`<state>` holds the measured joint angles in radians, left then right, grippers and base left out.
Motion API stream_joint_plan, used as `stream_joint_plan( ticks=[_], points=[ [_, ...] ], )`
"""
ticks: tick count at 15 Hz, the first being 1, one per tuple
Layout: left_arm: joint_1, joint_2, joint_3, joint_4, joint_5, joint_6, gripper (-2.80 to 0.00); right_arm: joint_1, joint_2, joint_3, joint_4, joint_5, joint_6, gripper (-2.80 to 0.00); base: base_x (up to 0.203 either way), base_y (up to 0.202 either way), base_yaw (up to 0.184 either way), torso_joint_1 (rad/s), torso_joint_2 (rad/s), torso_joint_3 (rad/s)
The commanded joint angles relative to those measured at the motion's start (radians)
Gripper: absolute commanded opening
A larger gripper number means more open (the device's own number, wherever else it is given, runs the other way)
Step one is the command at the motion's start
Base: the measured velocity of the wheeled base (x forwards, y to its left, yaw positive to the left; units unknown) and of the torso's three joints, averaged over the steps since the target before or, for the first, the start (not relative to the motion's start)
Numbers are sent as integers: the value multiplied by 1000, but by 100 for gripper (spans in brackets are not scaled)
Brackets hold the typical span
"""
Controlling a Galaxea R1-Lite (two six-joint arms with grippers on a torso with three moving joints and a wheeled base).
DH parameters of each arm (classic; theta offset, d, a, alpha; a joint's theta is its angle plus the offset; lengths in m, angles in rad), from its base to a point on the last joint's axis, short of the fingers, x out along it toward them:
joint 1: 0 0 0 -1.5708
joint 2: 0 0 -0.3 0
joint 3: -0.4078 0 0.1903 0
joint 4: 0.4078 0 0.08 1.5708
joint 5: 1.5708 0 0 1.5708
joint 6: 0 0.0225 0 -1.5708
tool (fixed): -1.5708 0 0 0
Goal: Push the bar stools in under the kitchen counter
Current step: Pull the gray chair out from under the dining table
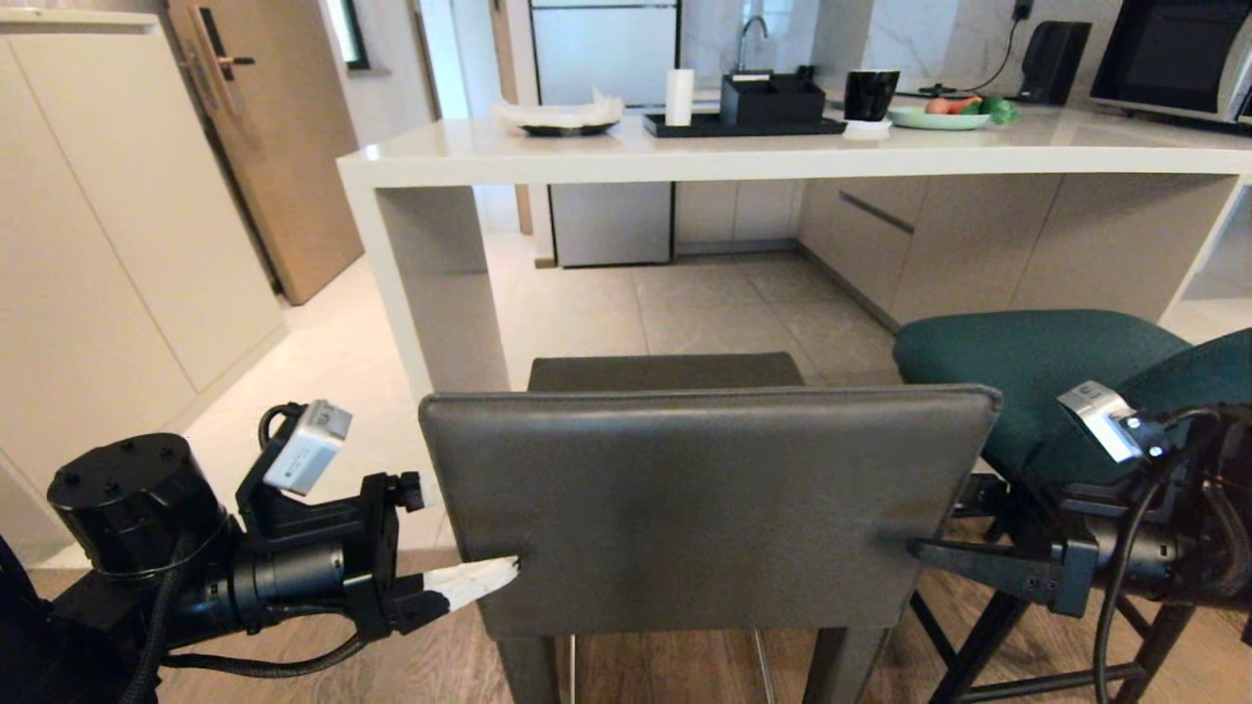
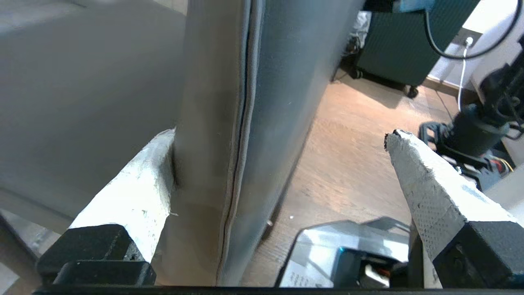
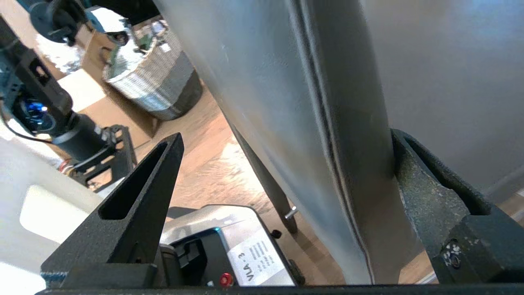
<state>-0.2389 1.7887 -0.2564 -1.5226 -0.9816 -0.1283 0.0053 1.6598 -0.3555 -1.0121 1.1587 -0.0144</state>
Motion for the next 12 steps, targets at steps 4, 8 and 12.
stream_joint_plan(
  ticks=[4, 8, 12],
  points=[
    [6, 5, 0, -7, 6, -2, 0, 4, 23, -23, -6, -33, 8, 0, 0, 0, 0, 0, 0, 0],
    [0, -18, -1, -7, 3, -9, 0, 26, 88, -64, -35, -73, 13, 0, 0, 0, 0, 0, 0, 0],
    [0, -39, -2, -7, 1, -11, 0, 87, 140, -86, -82, -117, 31, 0, 0, 0, 0, 0, 0, 0]
  ],
)
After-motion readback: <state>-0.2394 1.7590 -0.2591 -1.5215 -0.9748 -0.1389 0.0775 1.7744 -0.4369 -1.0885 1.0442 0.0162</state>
